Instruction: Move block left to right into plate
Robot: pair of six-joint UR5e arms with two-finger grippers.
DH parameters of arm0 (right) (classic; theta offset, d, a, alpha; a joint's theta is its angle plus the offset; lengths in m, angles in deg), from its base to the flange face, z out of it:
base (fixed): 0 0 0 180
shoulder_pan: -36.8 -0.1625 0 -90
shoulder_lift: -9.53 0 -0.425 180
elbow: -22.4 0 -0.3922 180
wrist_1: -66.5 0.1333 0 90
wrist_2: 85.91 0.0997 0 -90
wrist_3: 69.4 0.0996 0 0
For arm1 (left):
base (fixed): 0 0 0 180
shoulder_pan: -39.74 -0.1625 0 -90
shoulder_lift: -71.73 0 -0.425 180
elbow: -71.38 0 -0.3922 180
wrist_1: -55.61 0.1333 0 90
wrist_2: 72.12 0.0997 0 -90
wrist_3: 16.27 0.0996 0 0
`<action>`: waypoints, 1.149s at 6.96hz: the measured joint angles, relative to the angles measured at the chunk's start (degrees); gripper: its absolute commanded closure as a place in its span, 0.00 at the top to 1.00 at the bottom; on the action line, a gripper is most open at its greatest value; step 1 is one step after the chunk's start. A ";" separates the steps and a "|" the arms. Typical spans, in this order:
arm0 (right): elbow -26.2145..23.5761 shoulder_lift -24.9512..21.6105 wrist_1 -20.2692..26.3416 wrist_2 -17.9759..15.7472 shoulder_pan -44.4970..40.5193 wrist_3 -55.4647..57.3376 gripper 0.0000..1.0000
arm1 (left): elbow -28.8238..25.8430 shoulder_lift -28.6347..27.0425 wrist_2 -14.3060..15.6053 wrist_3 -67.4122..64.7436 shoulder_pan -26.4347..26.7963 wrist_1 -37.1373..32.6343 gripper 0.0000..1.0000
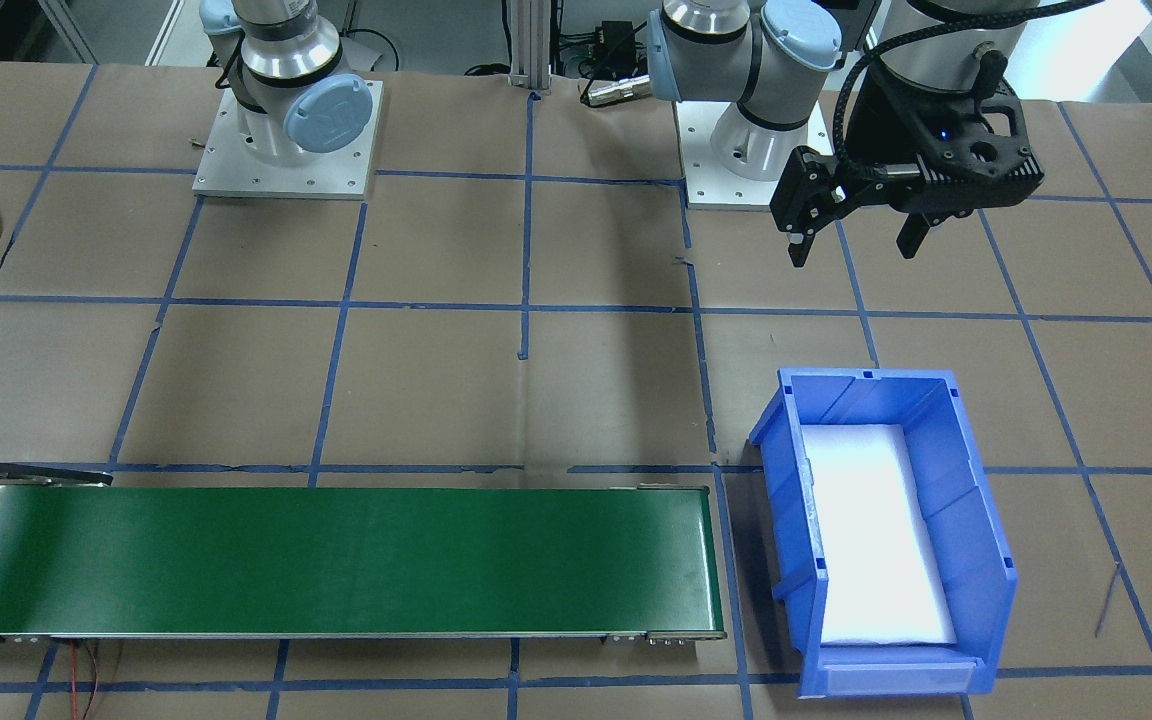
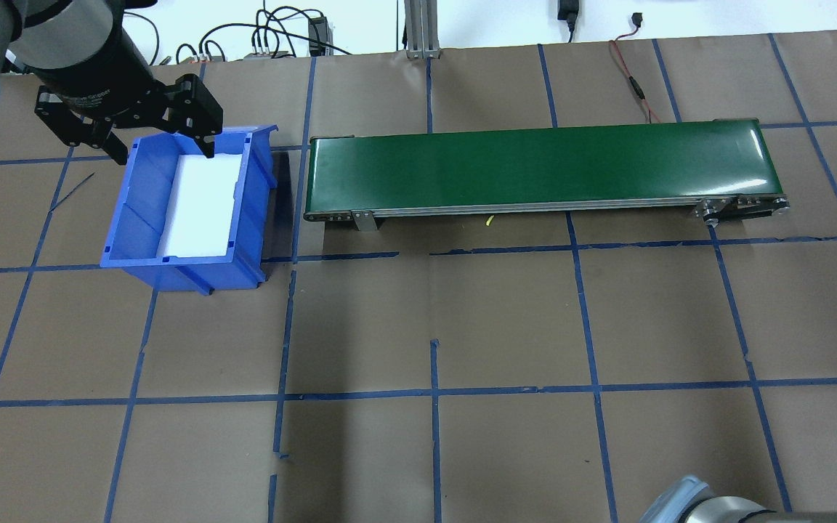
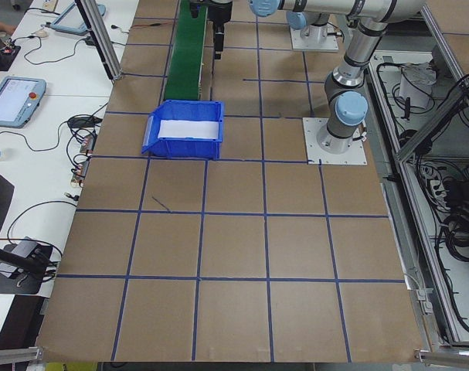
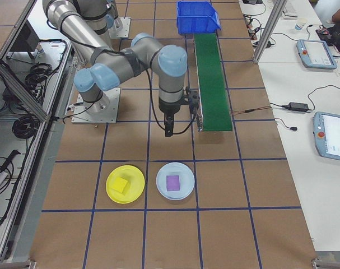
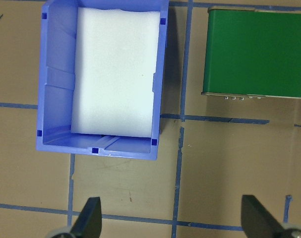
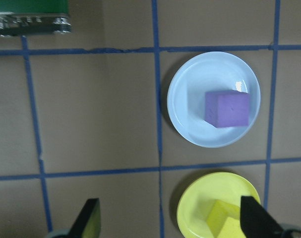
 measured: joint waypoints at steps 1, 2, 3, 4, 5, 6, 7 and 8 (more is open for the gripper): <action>2.12 -0.79 3.37 0.04 -6.78 6.13 1.00 | 0.00 0.00 0.00 0.04 -0.01 0.02 1.00; 3.06 -1.55 5.19 -0.14 -13.99 11.64 1.00 | 0.00 -0.01 0.00 0.06 -0.02 0.01 1.00; 3.48 -2.37 6.63 -0.19 -20.83 17.35 1.00 | -0.02 -0.01 0.00 0.06 -0.02 0.01 1.00; 3.70 -3.13 7.75 0.05 -28.01 24.01 1.00 | -0.05 -0.01 0.00 0.07 -0.02 0.05 1.00; 3.74 -3.29 8.14 1.02 -35.09 32.53 1.00 | -0.07 -0.01 0.00 0.07 -0.02 0.07 1.00; 3.69 -3.10 8.19 3.18 -41.08 41.87 1.00 | -0.08 0.00 0.00 0.07 -0.02 0.08 1.00; 3.40 -2.77 7.37 5.90 -44.94 50.87 1.00 | -0.09 -0.01 0.00 0.07 -0.02 0.08 1.00; 2.74 -2.58 4.78 7.36 -46.75 57.03 1.00 | -0.09 -0.01 0.00 0.07 -0.02 0.10 1.00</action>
